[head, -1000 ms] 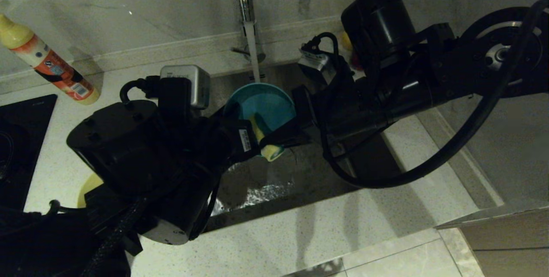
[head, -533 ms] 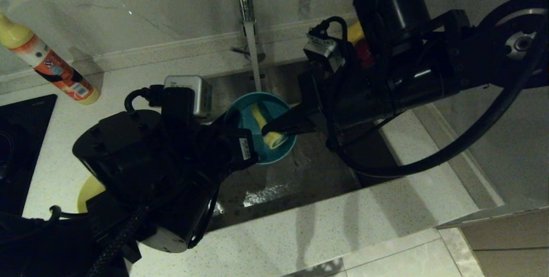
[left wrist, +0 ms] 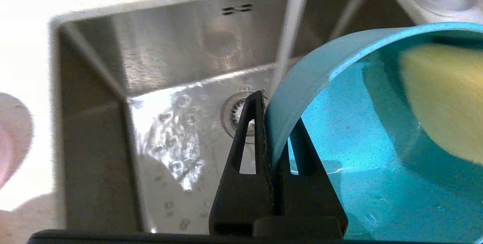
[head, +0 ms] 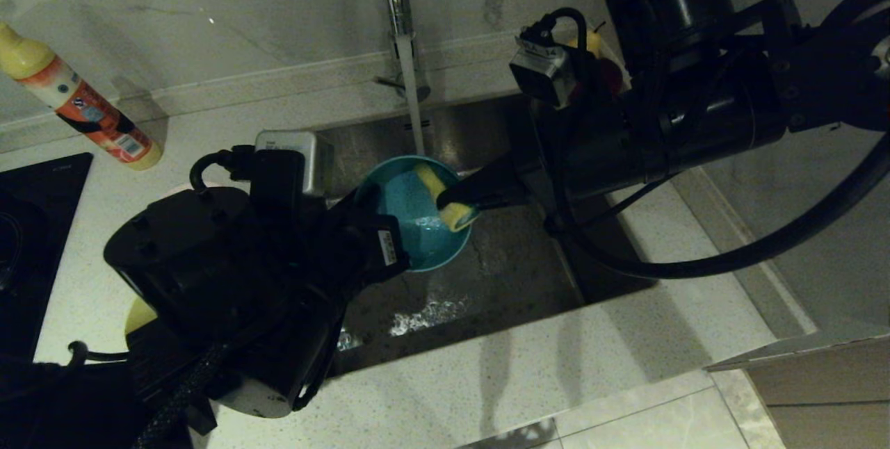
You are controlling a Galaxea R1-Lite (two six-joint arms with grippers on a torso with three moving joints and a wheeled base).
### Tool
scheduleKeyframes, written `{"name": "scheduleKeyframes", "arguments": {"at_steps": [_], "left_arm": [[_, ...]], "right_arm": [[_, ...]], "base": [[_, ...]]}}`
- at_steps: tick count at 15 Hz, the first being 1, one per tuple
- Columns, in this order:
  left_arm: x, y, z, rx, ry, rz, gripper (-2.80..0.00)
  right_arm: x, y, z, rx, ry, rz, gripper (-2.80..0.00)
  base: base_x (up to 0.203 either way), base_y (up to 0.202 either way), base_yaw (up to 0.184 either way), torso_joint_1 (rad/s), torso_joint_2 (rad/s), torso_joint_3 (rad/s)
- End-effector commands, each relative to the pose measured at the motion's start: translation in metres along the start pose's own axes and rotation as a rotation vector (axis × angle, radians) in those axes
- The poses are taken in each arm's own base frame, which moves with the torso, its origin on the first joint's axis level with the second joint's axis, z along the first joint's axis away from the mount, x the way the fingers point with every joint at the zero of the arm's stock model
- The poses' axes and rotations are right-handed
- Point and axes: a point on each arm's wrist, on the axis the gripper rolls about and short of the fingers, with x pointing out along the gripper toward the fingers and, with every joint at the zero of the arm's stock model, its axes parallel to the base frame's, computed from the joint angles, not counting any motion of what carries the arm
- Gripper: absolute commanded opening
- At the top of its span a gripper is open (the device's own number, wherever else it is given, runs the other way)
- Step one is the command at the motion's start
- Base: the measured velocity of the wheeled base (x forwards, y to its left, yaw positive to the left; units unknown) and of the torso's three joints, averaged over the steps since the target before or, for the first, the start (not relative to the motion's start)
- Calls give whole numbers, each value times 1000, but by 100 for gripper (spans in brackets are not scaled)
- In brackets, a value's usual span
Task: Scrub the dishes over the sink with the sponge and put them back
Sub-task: Wipe the bowl
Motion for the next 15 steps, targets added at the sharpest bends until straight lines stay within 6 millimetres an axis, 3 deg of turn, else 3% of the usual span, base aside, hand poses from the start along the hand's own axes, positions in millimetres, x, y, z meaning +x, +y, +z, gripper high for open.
{"name": "scheduleKeyframes", "arguments": {"at_steps": [1, 5, 9, 15], "left_arm": [[4, 4, 6, -15, -25, 23, -280], [10, 3, 12, -33, -45, 39, -280], [18, 3, 11, -61, -46, 54, -280], [40, 25, 7, 16, 50, 153, -280]], "right_arm": [[4, -7, -8, 30, 39, -20, -280], [10, -10, -14, 41, 71, -25, -280], [3, 5, -18, 15, 67, 4, -280], [-71, 43, -27, -63, -68, 63, -280]], "base": [[0, 0, 0, 0, 0, 0], [0, 0, 0, 0, 0, 0], [0, 0, 0, 0, 0, 0], [0, 0, 0, 0, 0, 0]]}}
